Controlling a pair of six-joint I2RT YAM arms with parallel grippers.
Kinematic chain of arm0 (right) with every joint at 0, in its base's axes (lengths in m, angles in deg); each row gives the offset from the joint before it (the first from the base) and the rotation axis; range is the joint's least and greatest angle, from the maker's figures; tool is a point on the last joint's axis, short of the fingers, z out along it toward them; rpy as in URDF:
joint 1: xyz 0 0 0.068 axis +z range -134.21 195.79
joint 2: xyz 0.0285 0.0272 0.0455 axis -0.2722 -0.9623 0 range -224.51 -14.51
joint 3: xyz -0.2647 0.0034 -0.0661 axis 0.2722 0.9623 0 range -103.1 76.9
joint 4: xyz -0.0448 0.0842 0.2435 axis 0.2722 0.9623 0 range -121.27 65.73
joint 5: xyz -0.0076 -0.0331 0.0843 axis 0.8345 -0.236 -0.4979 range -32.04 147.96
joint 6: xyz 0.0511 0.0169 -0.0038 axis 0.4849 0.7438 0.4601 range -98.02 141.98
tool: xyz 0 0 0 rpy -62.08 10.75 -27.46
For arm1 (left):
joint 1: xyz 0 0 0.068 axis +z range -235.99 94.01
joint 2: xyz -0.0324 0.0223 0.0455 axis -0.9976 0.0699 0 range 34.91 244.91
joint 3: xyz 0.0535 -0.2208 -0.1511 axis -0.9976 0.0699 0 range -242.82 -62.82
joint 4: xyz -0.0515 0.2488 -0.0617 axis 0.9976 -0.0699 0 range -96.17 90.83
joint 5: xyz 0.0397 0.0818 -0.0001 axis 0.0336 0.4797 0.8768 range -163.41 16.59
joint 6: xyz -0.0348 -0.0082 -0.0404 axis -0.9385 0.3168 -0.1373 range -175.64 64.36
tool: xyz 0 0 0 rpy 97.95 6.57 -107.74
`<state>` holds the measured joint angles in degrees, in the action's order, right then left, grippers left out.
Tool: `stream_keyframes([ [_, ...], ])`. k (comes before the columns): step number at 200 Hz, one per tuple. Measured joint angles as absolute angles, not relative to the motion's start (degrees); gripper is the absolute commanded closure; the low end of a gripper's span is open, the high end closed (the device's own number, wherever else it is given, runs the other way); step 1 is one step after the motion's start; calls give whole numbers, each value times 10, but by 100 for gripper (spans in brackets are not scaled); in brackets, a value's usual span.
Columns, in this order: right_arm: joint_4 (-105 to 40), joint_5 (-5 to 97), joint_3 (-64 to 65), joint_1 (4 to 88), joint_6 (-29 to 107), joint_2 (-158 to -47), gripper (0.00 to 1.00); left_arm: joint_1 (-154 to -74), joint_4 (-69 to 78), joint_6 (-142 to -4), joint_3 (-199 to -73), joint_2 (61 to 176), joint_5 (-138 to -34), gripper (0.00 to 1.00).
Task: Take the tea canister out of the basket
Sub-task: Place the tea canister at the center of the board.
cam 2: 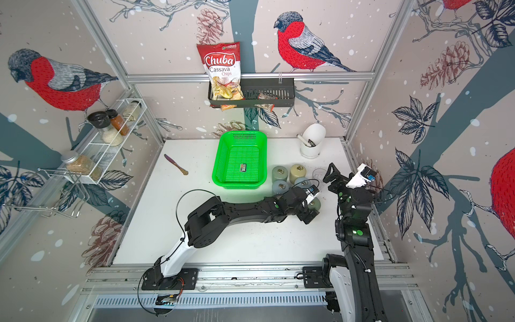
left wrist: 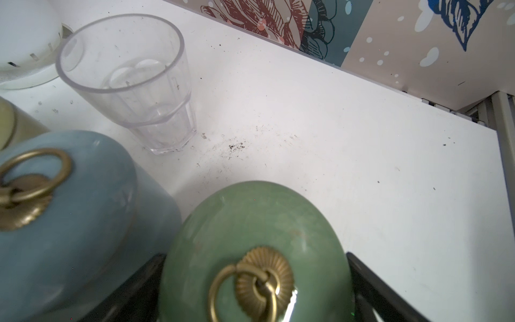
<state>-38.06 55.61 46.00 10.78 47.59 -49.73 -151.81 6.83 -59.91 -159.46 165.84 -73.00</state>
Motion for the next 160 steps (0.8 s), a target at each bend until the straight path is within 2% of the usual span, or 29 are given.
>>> stream_keyframes([
  [49, -339, 547, 398, 97, 472, -508, 0, -1518, 62, -599, -1618, 1617, -733, 3],
  [99, -227, 548, 290, 93, 479, -570, 0, -1518, 65, -601, -1615, 1536, -744, 3],
  [123, -196, 536, 306, 87, 519, -576, 0, -1518, 84, -601, -1550, 1468, -733, 3],
  [160, -178, 486, 413, 81, 591, -564, 0, -1510, 121, -598, -1406, 1347, -688, 3],
])
